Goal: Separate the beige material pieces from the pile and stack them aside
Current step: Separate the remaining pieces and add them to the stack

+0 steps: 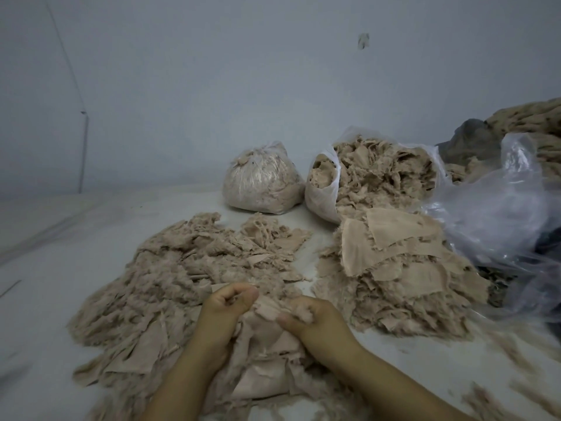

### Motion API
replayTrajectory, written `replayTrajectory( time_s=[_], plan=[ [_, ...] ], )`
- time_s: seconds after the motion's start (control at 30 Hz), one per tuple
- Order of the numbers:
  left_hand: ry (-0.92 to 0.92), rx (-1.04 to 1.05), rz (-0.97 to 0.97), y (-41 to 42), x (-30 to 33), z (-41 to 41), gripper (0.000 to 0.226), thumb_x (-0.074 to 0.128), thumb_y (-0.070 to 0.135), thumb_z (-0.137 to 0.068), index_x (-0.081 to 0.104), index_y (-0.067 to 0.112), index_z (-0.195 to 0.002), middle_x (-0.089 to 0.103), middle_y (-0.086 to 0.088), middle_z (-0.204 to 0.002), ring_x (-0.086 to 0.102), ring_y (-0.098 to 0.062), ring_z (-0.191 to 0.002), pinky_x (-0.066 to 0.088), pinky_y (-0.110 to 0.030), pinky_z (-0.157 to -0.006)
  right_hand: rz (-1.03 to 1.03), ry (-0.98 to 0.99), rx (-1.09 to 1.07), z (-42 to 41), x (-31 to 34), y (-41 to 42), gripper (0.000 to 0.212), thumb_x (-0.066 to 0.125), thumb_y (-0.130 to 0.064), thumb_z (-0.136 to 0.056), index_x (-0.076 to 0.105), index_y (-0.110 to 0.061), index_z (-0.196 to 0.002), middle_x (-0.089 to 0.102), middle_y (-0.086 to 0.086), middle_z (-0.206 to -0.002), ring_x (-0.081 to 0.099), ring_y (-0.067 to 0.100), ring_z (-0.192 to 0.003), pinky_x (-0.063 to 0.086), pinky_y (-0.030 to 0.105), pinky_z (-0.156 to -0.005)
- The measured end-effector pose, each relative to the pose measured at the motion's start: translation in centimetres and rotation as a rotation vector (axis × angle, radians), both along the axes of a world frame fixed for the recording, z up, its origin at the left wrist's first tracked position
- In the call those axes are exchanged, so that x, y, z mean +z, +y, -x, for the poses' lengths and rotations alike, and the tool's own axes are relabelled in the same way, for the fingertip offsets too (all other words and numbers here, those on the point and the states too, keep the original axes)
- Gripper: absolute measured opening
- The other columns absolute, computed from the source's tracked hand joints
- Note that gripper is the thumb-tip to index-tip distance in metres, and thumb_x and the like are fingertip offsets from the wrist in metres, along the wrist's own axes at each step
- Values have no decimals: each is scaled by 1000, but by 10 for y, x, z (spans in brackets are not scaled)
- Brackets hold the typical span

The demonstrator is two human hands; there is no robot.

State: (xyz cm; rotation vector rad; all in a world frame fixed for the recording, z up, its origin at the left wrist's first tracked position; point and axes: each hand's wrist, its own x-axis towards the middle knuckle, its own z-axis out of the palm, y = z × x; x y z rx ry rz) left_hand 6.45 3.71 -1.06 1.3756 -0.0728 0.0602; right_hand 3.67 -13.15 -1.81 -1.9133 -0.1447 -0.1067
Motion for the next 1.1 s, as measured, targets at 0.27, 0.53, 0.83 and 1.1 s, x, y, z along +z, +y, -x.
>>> replayTrajectory(
  time_s=[0.27, 0.53, 0.83, 1.1],
  plan=[
    [110, 105, 211, 13, 4, -6, 10, 61, 14, -87, 67, 10, -80, 69, -8, -64, 66, -18, -54, 52, -27, -47, -202, 84, -152, -2, -13, -2, 33, 62, -30, -91, 61, -9, -66, 61, -5, -58, 55, 11, -58, 42, 24, -57],
    [93, 183, 50, 13, 6, -10, 26, 52, 20, -96, 58, 16, -72, 58, -3, -58, 54, -15, -48, 42, -28, -51, 8, -100, -301, -17, -8, -13, 32, 57, -37, -92, 61, -6, -85, 59, 4, -67, 57, 22, -69, 43, 28, -66],
    [-34, 9, -173, 2, 12, 2, 15, 58, 22, -92, 62, 14, -79, 65, 2, -63, 59, -9, -53, 47, -20, -47, 62, -135, -14, -3, -5, 1, 42, 40, -62, -86, 48, -29, -62, 53, -11, -68, 50, 5, -68, 37, 21, -69],
    [-222, 118, -264, -8, 6, 5, 21, 60, 9, -89, 56, 10, -68, 52, -3, -60, 47, -14, -57, 41, -25, -51, -215, 36, 175, -7, 4, 13, 46, 66, -19, -89, 35, -21, -55, 36, -5, -51, 33, 9, -46, 28, 23, -45]
  ],
)
